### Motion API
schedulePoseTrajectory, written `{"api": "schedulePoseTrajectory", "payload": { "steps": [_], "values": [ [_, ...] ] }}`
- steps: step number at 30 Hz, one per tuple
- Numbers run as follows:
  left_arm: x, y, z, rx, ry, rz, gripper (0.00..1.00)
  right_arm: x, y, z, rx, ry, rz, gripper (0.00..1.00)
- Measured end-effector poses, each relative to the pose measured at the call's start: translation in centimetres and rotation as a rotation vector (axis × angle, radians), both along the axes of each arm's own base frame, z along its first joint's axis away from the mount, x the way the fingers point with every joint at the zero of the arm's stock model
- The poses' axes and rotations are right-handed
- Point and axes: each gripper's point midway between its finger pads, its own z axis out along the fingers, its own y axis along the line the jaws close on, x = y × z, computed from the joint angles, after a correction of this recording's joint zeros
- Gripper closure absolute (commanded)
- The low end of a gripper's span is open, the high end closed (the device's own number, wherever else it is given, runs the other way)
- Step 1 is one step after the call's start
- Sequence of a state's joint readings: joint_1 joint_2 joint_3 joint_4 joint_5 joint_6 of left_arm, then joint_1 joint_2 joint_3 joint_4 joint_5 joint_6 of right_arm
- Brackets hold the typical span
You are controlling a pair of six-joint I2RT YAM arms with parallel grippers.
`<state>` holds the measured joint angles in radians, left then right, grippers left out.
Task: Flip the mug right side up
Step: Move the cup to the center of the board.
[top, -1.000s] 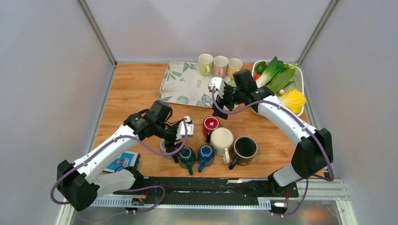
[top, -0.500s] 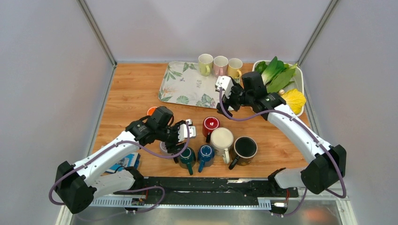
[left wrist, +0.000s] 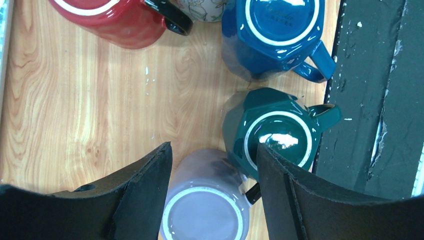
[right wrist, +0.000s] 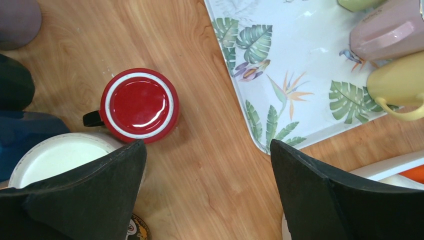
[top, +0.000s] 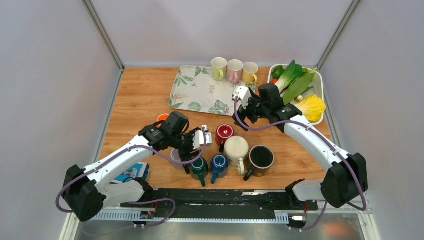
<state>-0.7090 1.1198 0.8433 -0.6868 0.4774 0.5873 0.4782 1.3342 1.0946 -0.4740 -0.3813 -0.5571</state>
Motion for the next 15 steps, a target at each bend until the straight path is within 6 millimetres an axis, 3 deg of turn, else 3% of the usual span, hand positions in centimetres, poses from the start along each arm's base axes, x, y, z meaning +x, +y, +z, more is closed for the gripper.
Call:
{"api": "schedulePoseTrajectory", "payload": {
  "steps": [8, 15],
  "values": [
    [1.1, -1.5, 0.0, -0.03, -0.047, -0.005, 0.31, 1.0, -0.3, 0.2, 0.028, -0.016, -0.049, 0.0],
    [4.6, -1.4, 0.4, 0.021, -0.163, 0.071, 0.31, 1.4, 0.1, 0.7, 0.062, -0.022, -0.059, 0.0]
  ]
}}
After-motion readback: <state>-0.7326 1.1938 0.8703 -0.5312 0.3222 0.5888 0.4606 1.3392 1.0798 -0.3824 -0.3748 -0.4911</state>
